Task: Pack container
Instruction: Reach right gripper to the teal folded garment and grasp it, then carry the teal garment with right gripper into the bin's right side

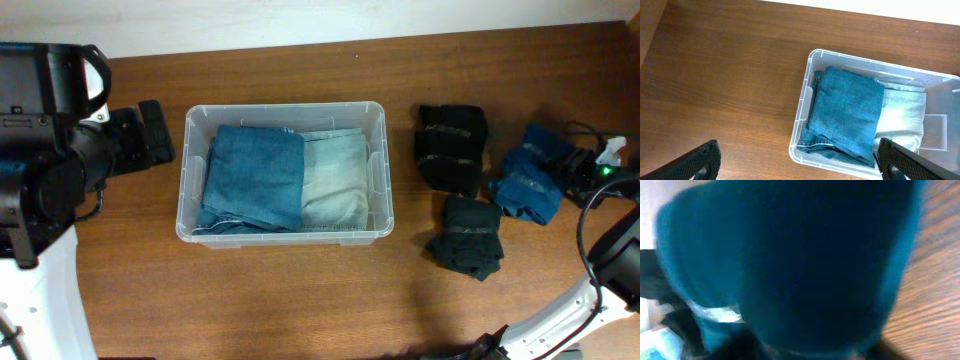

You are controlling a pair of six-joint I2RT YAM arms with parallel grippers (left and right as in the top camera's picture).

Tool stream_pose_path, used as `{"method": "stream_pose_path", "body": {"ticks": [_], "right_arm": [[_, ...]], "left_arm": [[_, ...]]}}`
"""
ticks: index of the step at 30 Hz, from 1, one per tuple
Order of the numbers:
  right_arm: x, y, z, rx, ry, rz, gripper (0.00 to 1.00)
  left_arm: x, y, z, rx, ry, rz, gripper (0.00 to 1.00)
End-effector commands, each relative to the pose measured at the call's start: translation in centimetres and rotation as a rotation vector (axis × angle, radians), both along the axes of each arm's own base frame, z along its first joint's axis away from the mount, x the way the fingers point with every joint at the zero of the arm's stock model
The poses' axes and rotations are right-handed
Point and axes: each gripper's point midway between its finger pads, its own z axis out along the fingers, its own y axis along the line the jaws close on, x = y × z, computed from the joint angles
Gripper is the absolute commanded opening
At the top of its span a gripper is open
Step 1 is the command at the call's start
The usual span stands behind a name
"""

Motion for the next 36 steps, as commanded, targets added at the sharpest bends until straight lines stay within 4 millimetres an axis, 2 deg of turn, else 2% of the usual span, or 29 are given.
{"method": "stream_pose_path", "body": {"ticks": [1, 3, 6, 9, 11, 14, 15, 18, 19, 20, 21, 23, 24, 26, 31, 32, 36], "right_arm": [[-0.9, 0.5, -1.4, -0.009, 0.066, 0.015, 0.21], [-0.5, 0.9, -0.1, 0.032, 0.048, -0.025, 0.13], [0.2, 1.9, 3.5, 0.049, -0.016, -0.034, 0.06], [0.9, 3.6, 9.0, 0.021, -0.119, -0.007, 0.05], [1.4, 6.0, 13.7, -0.006, -0.224, 0.04, 0.04], [1.6, 11.5, 21.3, -0.046, -0.411, 0.17, 0.04], [1.3, 15.1, 24.7, -0.063, -0.5, 0.25, 0.04], [0.2, 21.9, 29.7, -0.054, -0.61, 0.356, 0.04], [-0.3, 24.5, 31.2, -0.046, -0.654, 0.409, 0.04], [-1.0, 28.0, 32.9, -0.031, -0.709, 0.487, 0.04], [-1.5, 30.3, 33.7, -0.012, -0.738, 0.54, 0.04], [-2.2, 34.0, 34.4, 0.032, -0.758, 0.621, 0.04], [-2.3, 35.8, 34.1, 0.04, -0.745, 0.649, 0.04], [-1.8, 37.8, 32.8, 0.012, -0.712, 0.68, 0.04], [0.1, 41.5, 27.2, -0.004, -0.559, 0.744, 0.04], [0.9, 42.5, 25.4, 0.01, -0.517, 0.767, 0.04], [3.6, 44.1, 20.3, 0.029, -0.434, 0.792, 0.04]], "left_arm": [[-0.4, 0.3, 0.3, 0.004, -0.012, 0.015, 1.0], [-0.4, 0.3, 0.3, 0.004, -0.012, 0.015, 1.0], [-0.4, 0.3, 0.3, 0.004, -0.012, 0.014, 1.0], [-0.4, 0.3, 0.3, 0.004, -0.012, 0.014, 1.0], [-0.4, 0.3, 0.3, 0.004, -0.012, 0.014, 1.0], [-0.4, 0.3, 0.3, 0.004, -0.012, 0.014, 1.0], [-0.4, 0.3, 0.3, 0.004, -0.012, 0.014, 1.0], [-0.4, 0.3, 0.3, 0.004, -0.012, 0.014, 1.0], [-0.4, 0.3, 0.3, 0.004, -0.012, 0.014, 1.0], [-0.4, 0.3, 0.3, 0.004, -0.012, 0.015, 1.0], [-0.4, 0.3, 0.3, 0.004, -0.012, 0.014, 1.0], [-0.4, 0.3, 0.3, 0.004, -0.012, 0.015, 1.0], [-0.4, 0.3, 0.3, 0.004, -0.012, 0.014, 1.0], [-0.4, 0.3, 0.3, 0.004, -0.012, 0.014, 1.0], [-0.4, 0.3, 0.3, 0.004, -0.012, 0.014, 1.0], [-0.4, 0.3, 0.3, 0.004, -0.012, 0.014, 1.0], [-0.4, 0.3, 0.3, 0.004, -0.012, 0.014, 1.0]]}}
